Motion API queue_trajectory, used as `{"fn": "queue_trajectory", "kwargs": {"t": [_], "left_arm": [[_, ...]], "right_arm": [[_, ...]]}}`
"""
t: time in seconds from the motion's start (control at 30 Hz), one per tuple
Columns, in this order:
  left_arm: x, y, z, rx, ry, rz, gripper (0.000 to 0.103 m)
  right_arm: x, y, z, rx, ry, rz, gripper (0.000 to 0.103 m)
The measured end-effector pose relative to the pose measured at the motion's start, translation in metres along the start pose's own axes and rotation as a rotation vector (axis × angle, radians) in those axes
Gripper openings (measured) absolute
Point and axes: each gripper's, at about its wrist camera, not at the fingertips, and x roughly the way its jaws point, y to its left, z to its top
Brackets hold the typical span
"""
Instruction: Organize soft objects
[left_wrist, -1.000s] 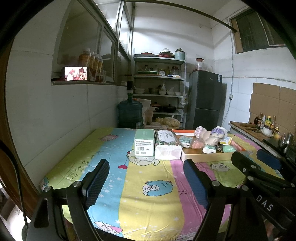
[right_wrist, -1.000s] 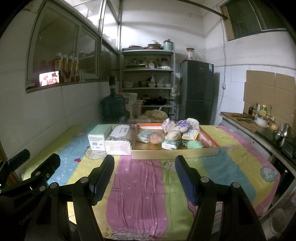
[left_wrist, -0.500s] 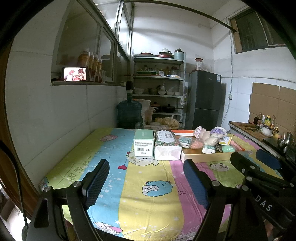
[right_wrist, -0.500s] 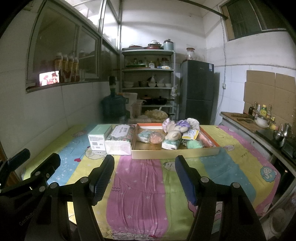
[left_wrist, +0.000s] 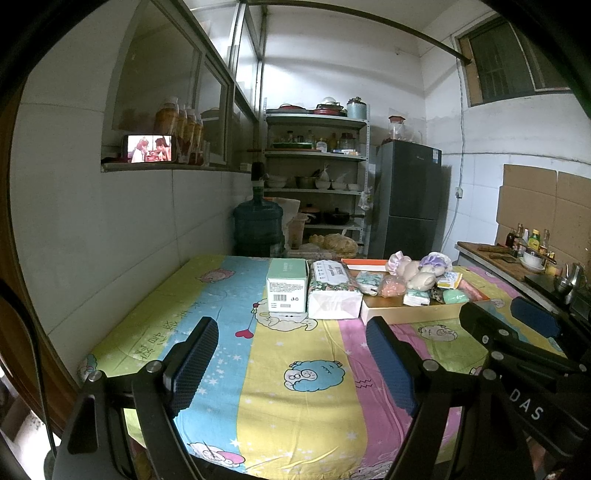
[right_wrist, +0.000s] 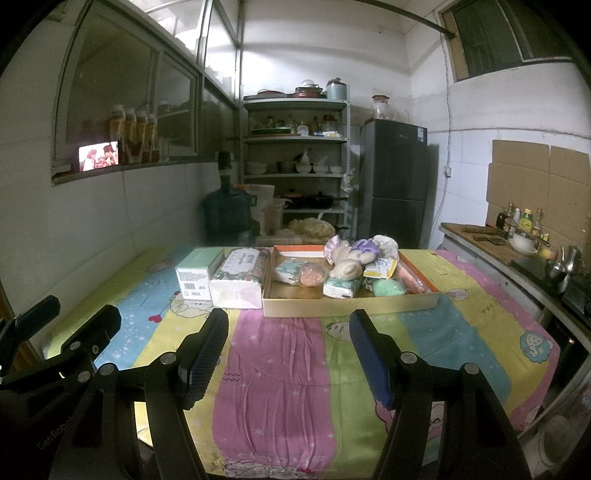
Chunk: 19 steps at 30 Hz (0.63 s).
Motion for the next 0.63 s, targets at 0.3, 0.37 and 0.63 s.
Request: {"fn": "queue_trajectory", "kwargs": {"t": [0.3,0.37,0.63], "left_arm": [[0.0,-0.0001,-0.0004,0.001,0.0,-0.001,0.082],[-0.0001,-0.0002,-0.0004,0.0,0.0,-0.003,0.082],[0.0008,-0.0007,-0.0011,-0.001,-0.001,-0.002,0.082]], "right_arm": [[0.0,0.0004,0.0,0.0,0.0,0.0,0.07],[-0.0002,0.0014,0.0003,0.0,0.0,0.0,0.07],[0.0,0.0012,0.0002,0.0,0.0,0.0,0.07]]}}
